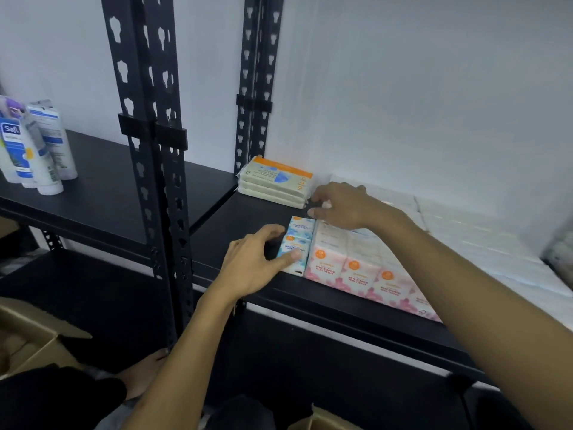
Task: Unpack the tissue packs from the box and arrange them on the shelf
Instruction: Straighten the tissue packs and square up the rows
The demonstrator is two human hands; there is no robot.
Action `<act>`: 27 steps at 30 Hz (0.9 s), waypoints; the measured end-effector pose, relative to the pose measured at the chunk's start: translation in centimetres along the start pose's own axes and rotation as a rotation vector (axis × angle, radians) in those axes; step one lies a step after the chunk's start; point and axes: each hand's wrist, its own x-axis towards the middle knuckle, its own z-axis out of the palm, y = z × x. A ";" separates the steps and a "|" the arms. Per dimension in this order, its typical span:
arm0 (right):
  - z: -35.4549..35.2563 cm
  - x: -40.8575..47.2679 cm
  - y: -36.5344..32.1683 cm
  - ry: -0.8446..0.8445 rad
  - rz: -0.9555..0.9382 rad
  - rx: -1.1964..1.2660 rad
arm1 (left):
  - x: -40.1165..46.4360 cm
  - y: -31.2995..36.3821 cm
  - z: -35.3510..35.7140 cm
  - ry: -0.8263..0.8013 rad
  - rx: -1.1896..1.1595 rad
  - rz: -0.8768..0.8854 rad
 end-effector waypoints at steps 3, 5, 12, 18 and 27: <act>0.0 -5.8 2.7 0.178 0.083 0.144 | -0.5 1.6 -0.4 -0.042 0.037 -0.033; 0.4 -9.9 5.0 0.203 0.161 0.159 | -0.5 2.6 -0.3 -0.102 0.103 -0.056; 3.7 -17.0 9.0 0.038 0.358 0.093 | 0.3 1.6 2.0 -0.152 0.418 -0.052; 4.5 -17.2 8.6 0.144 0.363 0.079 | 0.1 2.0 2.1 -0.119 0.406 -0.063; 2.1 -24.9 9.9 0.602 0.266 0.165 | -4.1 8.3 1.4 0.245 0.023 0.028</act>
